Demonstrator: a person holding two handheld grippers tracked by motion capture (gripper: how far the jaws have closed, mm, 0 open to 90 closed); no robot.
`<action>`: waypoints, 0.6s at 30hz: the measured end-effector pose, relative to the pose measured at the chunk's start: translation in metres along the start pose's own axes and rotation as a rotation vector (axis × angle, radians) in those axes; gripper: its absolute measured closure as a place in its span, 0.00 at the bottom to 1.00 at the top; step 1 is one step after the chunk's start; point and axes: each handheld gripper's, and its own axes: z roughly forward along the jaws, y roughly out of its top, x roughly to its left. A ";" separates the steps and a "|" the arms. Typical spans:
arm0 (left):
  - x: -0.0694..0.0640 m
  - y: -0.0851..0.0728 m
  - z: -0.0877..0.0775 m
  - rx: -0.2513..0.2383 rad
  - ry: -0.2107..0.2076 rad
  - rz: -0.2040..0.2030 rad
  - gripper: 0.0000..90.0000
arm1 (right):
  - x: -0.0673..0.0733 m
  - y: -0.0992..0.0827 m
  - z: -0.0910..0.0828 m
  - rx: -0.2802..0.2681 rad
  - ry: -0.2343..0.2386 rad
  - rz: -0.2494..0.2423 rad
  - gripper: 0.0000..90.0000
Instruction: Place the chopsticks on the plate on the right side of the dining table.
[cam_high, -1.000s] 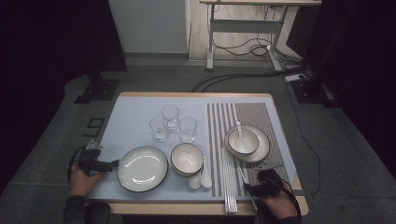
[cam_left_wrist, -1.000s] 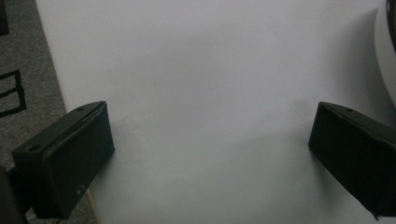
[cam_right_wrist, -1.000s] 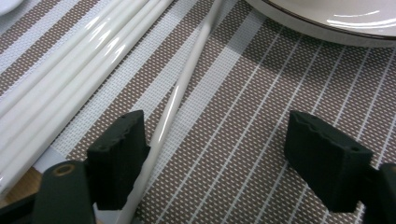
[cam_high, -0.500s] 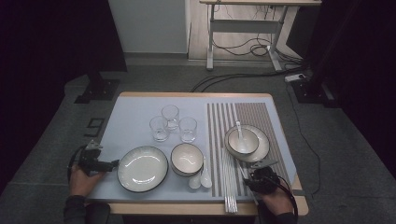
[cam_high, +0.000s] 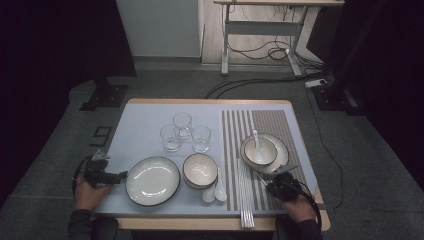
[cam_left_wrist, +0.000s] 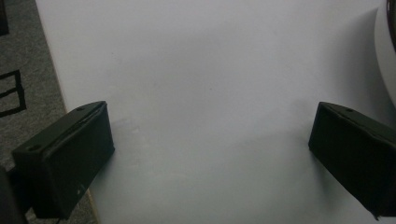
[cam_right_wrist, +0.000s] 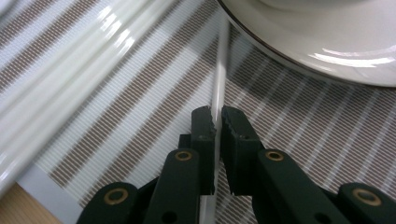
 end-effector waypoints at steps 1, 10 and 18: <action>0.000 0.000 0.000 0.000 0.000 0.000 0.00 | -0.002 -0.001 -0.001 0.006 -0.004 0.001 0.93; 0.000 0.000 0.000 0.000 0.000 0.000 0.00 | -0.018 -0.011 -0.011 0.063 -0.010 0.011 0.90; 0.000 0.000 0.000 0.001 0.000 0.001 0.00 | -0.022 0.001 -0.020 0.139 -0.006 -0.016 0.64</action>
